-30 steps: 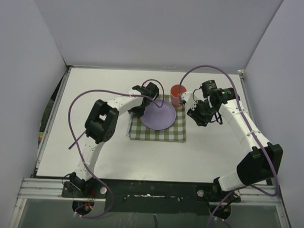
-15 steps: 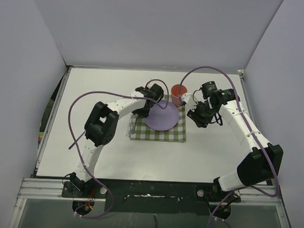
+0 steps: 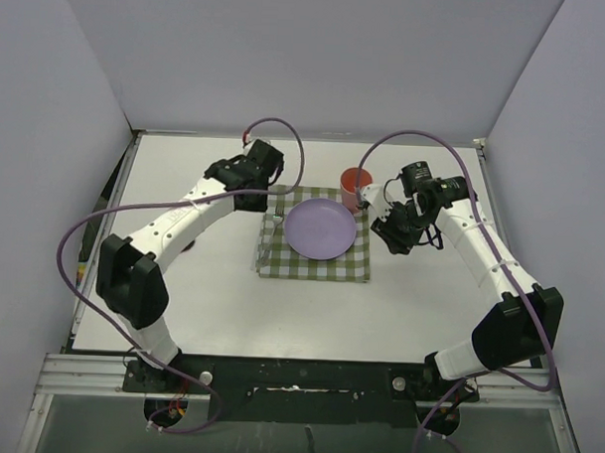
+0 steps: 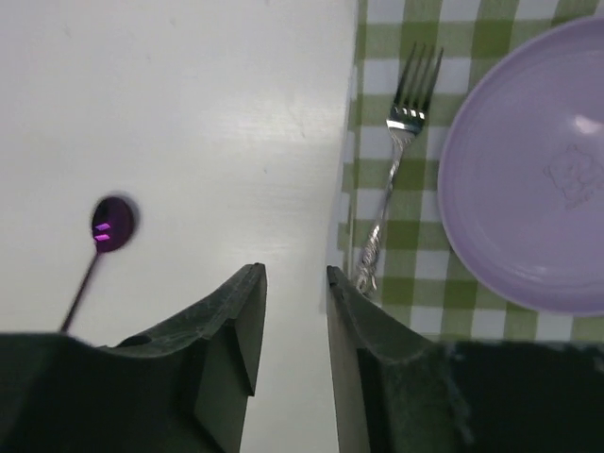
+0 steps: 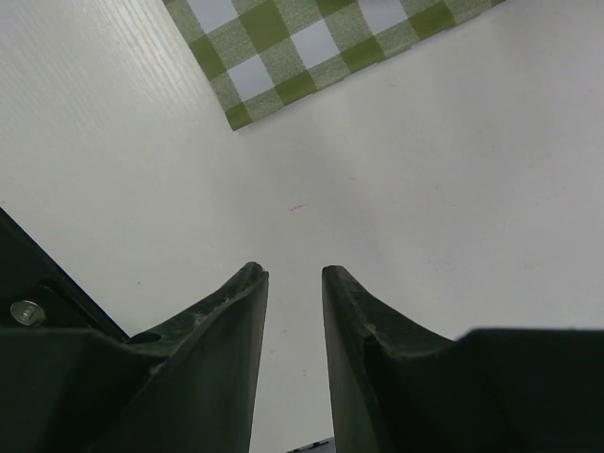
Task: Set the dinner table for one person
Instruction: Place the fork on the napkin.
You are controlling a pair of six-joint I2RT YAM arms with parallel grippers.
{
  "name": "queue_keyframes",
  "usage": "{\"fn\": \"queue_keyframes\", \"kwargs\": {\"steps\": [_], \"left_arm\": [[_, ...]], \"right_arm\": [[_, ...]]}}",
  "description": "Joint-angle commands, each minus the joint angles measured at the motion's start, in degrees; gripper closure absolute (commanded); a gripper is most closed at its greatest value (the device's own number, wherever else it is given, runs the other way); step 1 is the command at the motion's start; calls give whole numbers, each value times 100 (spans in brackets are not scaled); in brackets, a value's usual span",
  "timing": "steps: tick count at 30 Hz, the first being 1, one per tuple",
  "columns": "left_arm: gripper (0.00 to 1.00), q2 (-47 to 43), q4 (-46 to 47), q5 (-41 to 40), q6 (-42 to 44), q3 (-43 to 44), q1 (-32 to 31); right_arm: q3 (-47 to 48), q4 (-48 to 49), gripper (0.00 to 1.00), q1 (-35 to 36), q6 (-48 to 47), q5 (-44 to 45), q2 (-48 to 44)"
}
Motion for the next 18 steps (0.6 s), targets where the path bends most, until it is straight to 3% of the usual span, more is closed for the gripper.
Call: {"fn": "queue_keyframes", "kwargs": {"steps": [1, 3, 5, 9, 18], "left_arm": [[73, -687, 449, 1254, -685, -1297, -184], [87, -752, 712, 1611, -948, -1753, -275], [96, -652, 903, 1569, -994, -1936, -372], [93, -172, 1277, 1119, -513, -1836, -572], [92, 811, 1893, 1382, 151, -1416, -324]], "right_arm": [[32, 152, 71, -35, 107, -157, -53], [20, 313, 85, -27, 247, -90, -43], [29, 483, 91, -25, 409, 12, -25], [62, 649, 89, -21, 477, 121, -40], [29, 537, 89, -28, 420, 271, -50]]}}
